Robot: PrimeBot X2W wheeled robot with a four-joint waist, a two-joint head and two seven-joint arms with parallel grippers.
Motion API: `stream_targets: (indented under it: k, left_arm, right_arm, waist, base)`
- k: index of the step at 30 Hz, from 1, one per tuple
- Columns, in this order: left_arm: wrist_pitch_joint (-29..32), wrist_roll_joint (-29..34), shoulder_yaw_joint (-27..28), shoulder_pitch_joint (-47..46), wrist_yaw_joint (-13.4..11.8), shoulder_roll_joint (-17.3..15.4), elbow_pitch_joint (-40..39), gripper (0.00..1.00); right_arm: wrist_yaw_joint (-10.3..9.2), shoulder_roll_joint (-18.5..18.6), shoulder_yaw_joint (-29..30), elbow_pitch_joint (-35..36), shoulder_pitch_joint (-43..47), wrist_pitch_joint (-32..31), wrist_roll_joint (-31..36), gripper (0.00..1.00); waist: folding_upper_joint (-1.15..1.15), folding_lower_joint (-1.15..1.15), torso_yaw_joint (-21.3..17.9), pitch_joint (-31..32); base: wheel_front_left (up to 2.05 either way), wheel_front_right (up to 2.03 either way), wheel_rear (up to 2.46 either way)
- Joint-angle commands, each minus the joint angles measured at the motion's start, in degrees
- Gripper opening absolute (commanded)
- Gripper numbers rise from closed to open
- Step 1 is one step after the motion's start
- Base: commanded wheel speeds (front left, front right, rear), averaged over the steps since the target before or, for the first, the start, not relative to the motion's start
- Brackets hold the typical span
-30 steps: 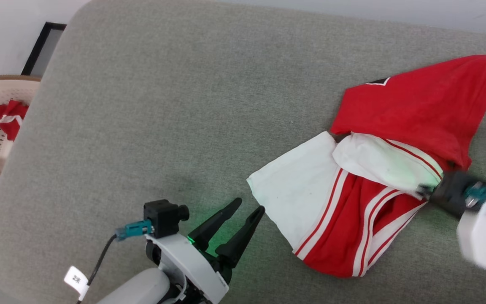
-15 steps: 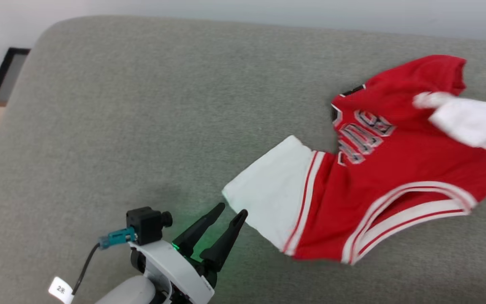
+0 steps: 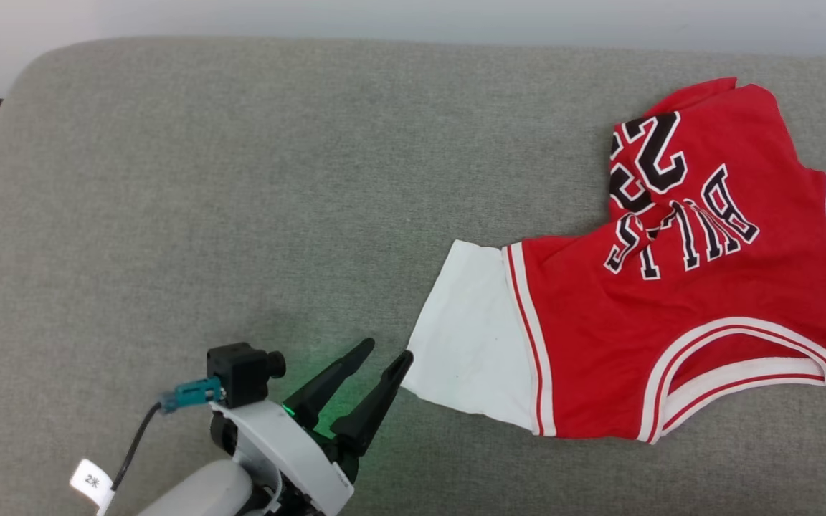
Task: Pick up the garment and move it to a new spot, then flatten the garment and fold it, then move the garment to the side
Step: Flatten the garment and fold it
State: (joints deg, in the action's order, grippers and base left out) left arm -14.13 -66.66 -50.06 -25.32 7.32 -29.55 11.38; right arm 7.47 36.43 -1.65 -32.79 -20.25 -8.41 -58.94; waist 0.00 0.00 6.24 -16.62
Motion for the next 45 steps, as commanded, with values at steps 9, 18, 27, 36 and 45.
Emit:
stream_targets:
  k: [9, 18, 27, 36, 45]
  left_arm:
    - [10.1, 3.4, -2.0, -7.4, -1.2, -5.8, -0.2, 1.0]
    - [36.4, -0.2, -5.5, -22.3, -0.7, -8.6, 3.6, 1.0]
    - [50.9, -4.7, -8.2, -28.2, -0.8, -5.4, 11.6, 1.0]
    - [54.4, -8.8, -9.7, -27.0, 0.1, -2.6, 15.0, 0.11]
    - [51.0, -2.6, -8.6, -33.4, 0.0, -10.0, 18.2, 0.0]
  right_arm:
    - [0.01, -5.2, 11.1, 9.9, 4.1, 3.6, 13.2, 1.0]
    - [0.02, -15.3, 19.5, 30.7, 7.5, -1.7, 26.1, 1.0]
    - [0.02, -22.7, 18.3, 42.4, 9.5, -6.8, 30.2, 1.0]
    - [0.02, -25.1, 19.3, 45.6, 10.4, -7.5, 31.1, 1.0]
    - [0.02, -25.9, 19.0, 45.4, 11.1, -7.0, 31.2, 1.0]
  waist:
    - [0.0, 0.0, -2.3, 0.4]
    - [0.0, 0.0, -7.4, -0.1]
    - [0.0, 0.0, -12.3, -2.1]
    - [0.0, 0.0, -14.8, -3.4]
    - [0.0, 0.0, -14.5, -3.1]
  base:
    - [0.0, 0.0, 0.0]
    - [0.0, 0.0, 0.0]
    - [0.0, 0.0, 0.0]
    - [0.0, 0.0, 0.0]
    - [0.0, 0.0, 0.0]
